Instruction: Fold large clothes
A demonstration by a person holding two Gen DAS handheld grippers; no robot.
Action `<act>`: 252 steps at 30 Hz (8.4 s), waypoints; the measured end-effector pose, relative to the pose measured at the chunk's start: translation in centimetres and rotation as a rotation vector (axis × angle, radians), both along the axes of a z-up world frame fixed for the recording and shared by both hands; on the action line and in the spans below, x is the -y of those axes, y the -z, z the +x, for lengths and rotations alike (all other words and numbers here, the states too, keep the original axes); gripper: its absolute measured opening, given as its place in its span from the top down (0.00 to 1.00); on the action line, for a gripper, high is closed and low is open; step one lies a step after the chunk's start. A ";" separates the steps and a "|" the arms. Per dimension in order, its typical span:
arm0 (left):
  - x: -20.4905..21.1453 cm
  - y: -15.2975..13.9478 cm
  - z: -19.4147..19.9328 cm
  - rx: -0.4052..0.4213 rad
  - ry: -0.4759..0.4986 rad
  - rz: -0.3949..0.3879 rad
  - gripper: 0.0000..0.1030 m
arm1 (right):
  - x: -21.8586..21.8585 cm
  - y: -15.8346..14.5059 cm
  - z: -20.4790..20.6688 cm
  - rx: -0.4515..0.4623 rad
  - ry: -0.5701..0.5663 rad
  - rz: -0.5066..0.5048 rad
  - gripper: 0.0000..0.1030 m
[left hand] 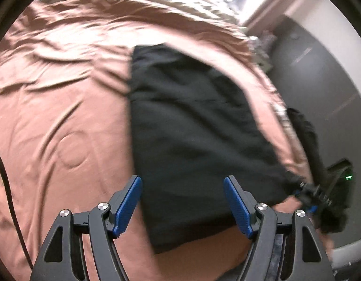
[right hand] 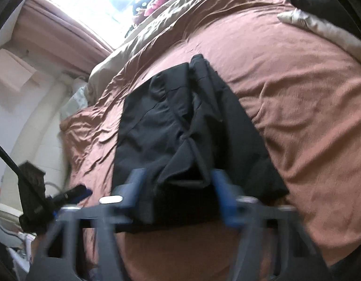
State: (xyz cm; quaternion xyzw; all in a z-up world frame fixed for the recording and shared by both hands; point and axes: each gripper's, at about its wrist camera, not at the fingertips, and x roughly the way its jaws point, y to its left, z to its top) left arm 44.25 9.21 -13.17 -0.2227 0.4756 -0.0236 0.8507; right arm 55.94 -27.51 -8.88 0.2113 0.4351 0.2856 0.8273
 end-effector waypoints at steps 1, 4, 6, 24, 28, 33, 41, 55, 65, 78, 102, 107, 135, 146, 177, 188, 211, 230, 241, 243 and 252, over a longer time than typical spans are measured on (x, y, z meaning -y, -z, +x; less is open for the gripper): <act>-0.2 0.9 -0.1 -0.020 0.000 -0.009 0.28 | 0.1 -0.1 -0.1 0.012 -0.008 0.011 0.87; 0.3 3.0 0.2 -0.067 0.016 -0.054 0.30 | 0.5 -0.1 -0.5 0.061 -0.024 -0.008 0.92; 0.9 3.5 0.3 -0.072 0.033 -0.061 0.36 | 1.2 0.5 -0.4 0.051 -0.010 0.016 0.92; 2.2 3.7 0.4 -0.057 0.094 -0.099 0.46 | 5.9 3.0 0.3 -0.020 0.039 0.061 0.73; 2.2 3.7 0.9 -0.049 0.081 -0.114 0.46 | 6.3 2.4 -0.6 0.037 0.056 -0.002 0.23; 2.5 4.0 0.6 -0.052 0.075 -0.114 0.46 | 6.2 4.4 0.6 -0.083 -0.002 0.030 0.23; 2.5 5.0 -0.1 -0.064 0.056 -0.148 0.48 | 6.1 4.0 0.9 -0.080 -0.019 0.061 0.75; 1.4 1.7 -2.9 -0.028 0.032 -0.123 0.83 | 4.5 2.8 -3.2 -0.057 -0.098 0.095 0.90; 1.8 0.8 -8.5 -0.027 0.070 -0.077 0.83 | 4.6 4.0 -7.3 -0.065 -0.161 0.071 0.91; 2.3 2.3 -9.0 -0.088 0.089 -0.071 0.50 | 7.0 1.7 -6.2 -0.021 -0.075 -0.042 0.46; -4.6 5.2 1.5 -0.075 0.030 -0.177 0.27 | 0.6 6.4 11.3 -0.222 -0.295 0.087 0.28; -5.2 5.9 3.1 -0.067 0.035 -0.192 0.27 | -1.0 7.3 14.2 -0.253 -0.330 0.126 0.28; -4.1 1.9 4.0 0.021 0.047 -0.143 0.82 | -9.1 3.3 15.1 -0.099 -0.472 0.136 0.84; -0.9 -8.8 -0.6 0.256 0.045 -0.125 0.85 | -6.7 -5.7 6.6 0.131 -0.435 0.124 0.85; 35.0 -22.5 6.0 0.423 0.336 -0.212 0.85 | 19.9 -22.8 -1.7 0.412 -0.138 -0.095 0.85; 44.3 -19.9 11.5 0.310 0.420 -0.248 0.85 | 19.8 -24.3 -1.9 0.334 -0.015 -0.160 0.86; 45.9 -6.3 26.2 0.007 0.368 -0.218 0.73 | 11.7 -17.7 8.7 0.059 0.286 -0.335 0.45; 42.6 -5.9 27.6 0.068 0.393 -0.141 0.56 | 18.8 -15.4 -17.6 0.036 0.553 -0.214 0.33; 43.7 -5.0 30.3 0.046 0.438 -0.143 0.64 | 20.8 -12.4 -14.4 -0.031 0.588 -0.053 0.91; 44.0 -4.9 30.7 0.049 0.444 -0.142 0.64 | 21.6 -12.5 -14.5 -0.007 0.620 -0.048 0.94; 45.3 -3.9 32.2 0.049 0.461 -0.122 0.63 | 24.0 -12.4 -15.9 -0.017 0.698 -0.020 0.94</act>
